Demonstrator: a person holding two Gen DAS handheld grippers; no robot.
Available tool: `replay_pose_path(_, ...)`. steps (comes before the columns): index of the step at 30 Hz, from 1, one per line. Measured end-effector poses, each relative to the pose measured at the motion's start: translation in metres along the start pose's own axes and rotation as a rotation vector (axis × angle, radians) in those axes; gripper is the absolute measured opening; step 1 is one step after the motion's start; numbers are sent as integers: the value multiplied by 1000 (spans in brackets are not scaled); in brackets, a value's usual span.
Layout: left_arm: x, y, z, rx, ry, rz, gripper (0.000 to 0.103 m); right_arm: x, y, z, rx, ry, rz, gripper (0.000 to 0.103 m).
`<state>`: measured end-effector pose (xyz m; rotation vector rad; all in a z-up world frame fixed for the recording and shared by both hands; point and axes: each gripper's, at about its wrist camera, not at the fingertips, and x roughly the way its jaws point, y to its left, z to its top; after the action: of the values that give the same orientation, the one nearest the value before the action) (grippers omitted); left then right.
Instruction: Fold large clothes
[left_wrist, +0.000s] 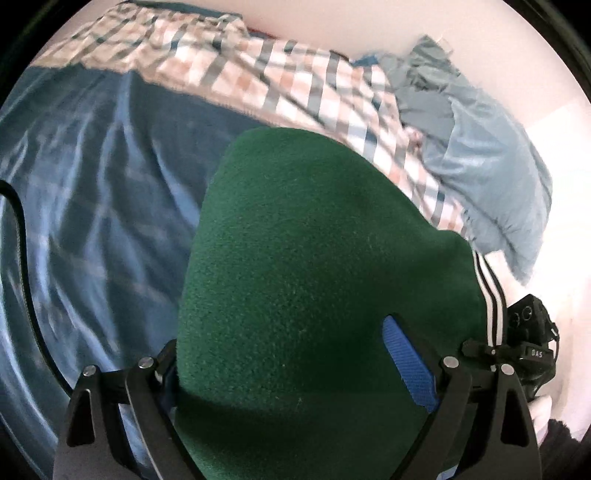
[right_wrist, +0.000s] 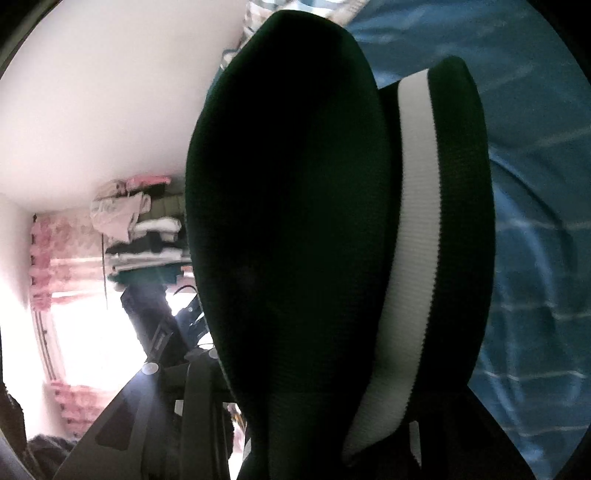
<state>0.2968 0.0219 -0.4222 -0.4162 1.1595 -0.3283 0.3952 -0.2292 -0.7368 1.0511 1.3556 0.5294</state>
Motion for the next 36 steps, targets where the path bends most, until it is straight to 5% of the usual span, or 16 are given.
replay_pose_path(6,-15,42,90,57,-26,13,93,44,51,41,-38,-67,20,37)
replay_pose_path(15,16,115,214,55,-76,98,93,168,83,194,-78,-31,56,37)
replay_pose_path(22,85,179,276,34,-54,109,93,251,49,332,-56,8,-8,37)
replay_pose_path(27,122,203,275,72,8,158,93,279,4,367,-10,47,-56,40)
replay_pose_path(32,111,196,266,109,7,221,93,281,3,369,-66,47,-233,76)
replay_pose_path(36,93,183,260,137,-56,392,94,275,41,343,-150,-39,-503,88)
